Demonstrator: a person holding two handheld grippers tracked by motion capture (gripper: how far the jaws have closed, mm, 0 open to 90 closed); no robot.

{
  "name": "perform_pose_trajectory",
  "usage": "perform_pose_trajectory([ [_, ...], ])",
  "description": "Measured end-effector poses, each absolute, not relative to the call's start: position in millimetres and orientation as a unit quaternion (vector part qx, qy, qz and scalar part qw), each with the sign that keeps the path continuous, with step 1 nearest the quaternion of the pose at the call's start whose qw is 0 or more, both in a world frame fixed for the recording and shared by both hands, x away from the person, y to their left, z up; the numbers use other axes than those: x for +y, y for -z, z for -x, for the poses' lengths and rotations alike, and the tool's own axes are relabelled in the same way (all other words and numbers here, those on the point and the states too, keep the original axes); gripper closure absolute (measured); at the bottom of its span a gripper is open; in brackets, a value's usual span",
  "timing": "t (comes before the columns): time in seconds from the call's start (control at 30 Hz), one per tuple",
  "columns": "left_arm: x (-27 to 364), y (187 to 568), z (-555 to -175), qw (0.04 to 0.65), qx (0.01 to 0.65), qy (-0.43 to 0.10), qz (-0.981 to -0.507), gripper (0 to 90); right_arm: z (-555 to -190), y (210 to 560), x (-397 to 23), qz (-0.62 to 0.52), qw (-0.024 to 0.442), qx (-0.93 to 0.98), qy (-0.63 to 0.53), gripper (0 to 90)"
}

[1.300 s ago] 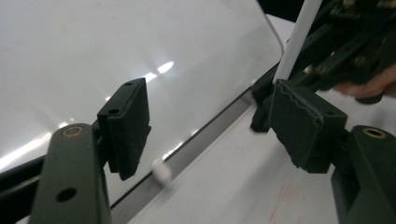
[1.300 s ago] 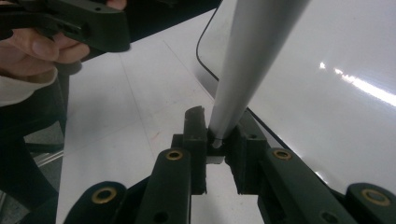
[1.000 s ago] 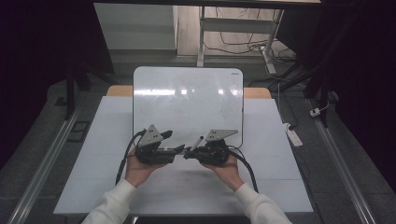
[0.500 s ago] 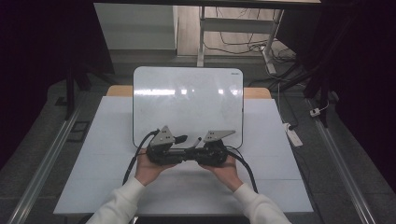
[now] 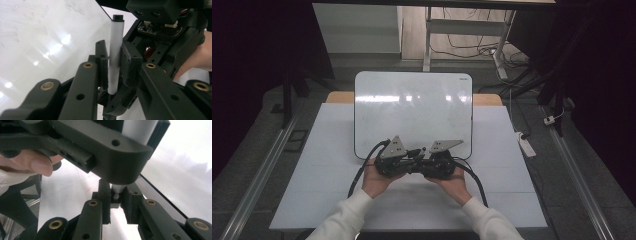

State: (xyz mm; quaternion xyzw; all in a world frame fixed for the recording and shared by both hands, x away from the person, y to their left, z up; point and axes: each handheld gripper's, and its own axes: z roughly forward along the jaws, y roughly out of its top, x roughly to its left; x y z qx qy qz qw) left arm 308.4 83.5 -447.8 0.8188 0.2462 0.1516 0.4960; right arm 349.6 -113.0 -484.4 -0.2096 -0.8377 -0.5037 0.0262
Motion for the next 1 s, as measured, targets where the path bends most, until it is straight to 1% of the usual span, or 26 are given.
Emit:
perform_pose_trajectory([
  [0.03,83.7,447.9,-308.4,0.496,0.245,-0.151,-0.819,78.7,-349.6,484.4,-113.1,0.210,0.026,-0.838,0.503,77.8],
  [0.13,84.1,447.7,-308.5,0.493,0.247,-0.150,-0.821,81.1,-350.3,485.6,-113.3,0.213,0.034,-0.836,0.504,77.8],
  [0.37,87.8,446.8,-309.4,0.492,0.253,-0.142,-0.821,81.7,-350.3,487.3,-112.9,0.214,0.038,-0.836,0.504,77.8],
  [0.47,91.9,444.7,-309.3,0.495,0.259,-0.143,-0.817,81.8,-349.0,486.8,-112.3,0.212,0.031,-0.835,0.508,76.9],
  [0.5,93.2,443.9,-309.0,0.492,0.263,-0.151,-0.816,81.8,-348.2,486.3,-112.2,0.209,0.027,-0.834,0.510,76.0],
  [0.53,96.0,442.7,-309.2,0.490,0.267,-0.157,-0.815,81.8,-347.8,486.0,-112.0,0.209,0.023,-0.834,0.510,72.9],
  [0.6,105.6,440.2,-311.4,0.493,0.284,-0.158,-0.807,81.8,-346.1,484.8,-112.3,0.209,0.008,-0.834,0.510,64.8],
  [0.7,122.4,437.6,-314.9,0.493,0.311,-0.167,-0.795,81.9,-343.3,482.3,-114.6,0.211,-0.019,-0.830,0.516,57.3],
  [0.83,146.4,435.8,-320.2,0.492,0.347,-0.178,-0.779,81.8,-338.5,478.7,-129.1,0.224,-0.062,-0.817,0.527,50.5],
  [1.0,172.0,435.8,-328.9,0.487,0.386,-0.183,-0.762,81.8,-334.1,476.4,-162.3,0.245,-0.116,-0.813,0.516,47.3],
])
